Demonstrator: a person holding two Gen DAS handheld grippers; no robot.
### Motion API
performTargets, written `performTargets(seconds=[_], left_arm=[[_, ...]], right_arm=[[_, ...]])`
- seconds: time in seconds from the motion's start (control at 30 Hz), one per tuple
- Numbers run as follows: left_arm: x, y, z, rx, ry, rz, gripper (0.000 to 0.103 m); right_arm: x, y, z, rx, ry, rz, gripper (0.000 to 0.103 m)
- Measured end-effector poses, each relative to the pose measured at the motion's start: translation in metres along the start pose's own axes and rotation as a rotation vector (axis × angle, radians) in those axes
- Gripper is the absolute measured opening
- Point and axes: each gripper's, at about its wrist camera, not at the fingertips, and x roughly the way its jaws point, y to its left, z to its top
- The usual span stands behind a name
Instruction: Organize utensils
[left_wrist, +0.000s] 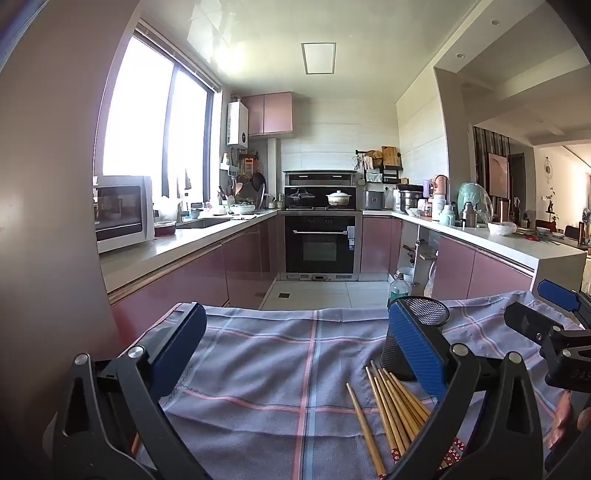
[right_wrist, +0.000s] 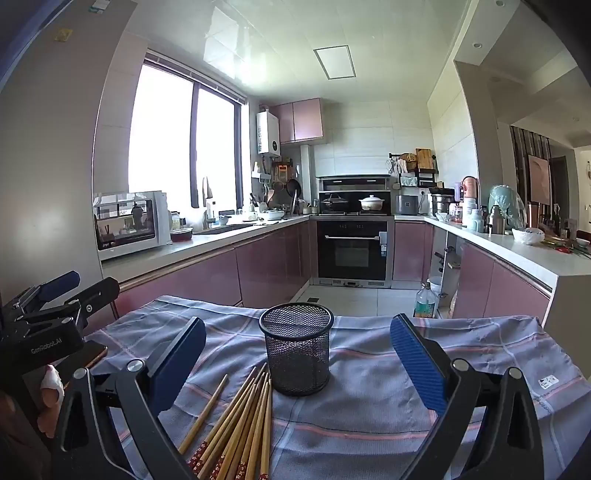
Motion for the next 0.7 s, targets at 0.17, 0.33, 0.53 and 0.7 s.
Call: performTargets(seconds=[0.17,0.33,0.53,0.7], left_arm=[[0.0005,-0.0002,0.0005,0.001,-0.004,0.001,0.097],[0.0004,0.0013,0.0031,-0.005,-0.009,0.003,0.097],[0.0003,0.0021,0.0029,-0.004,-0.012,0.001,0.097],[0.0,0.0023,0.005,-0.003,-0.016,0.002,0.097]], right_arm=[[0.0,-0.004,0.002,0.016,-0.005,-0.002,0.096],[-0.0001,0.001,0.0021,0.007,-0.008,-0.006,0.096],[-0.0009,0.001,0.002,0.006,-0.005,-0.004,0.096],[-0.001,0.0016,0.0016,0.006,-0.006,-0.006,0.096]])
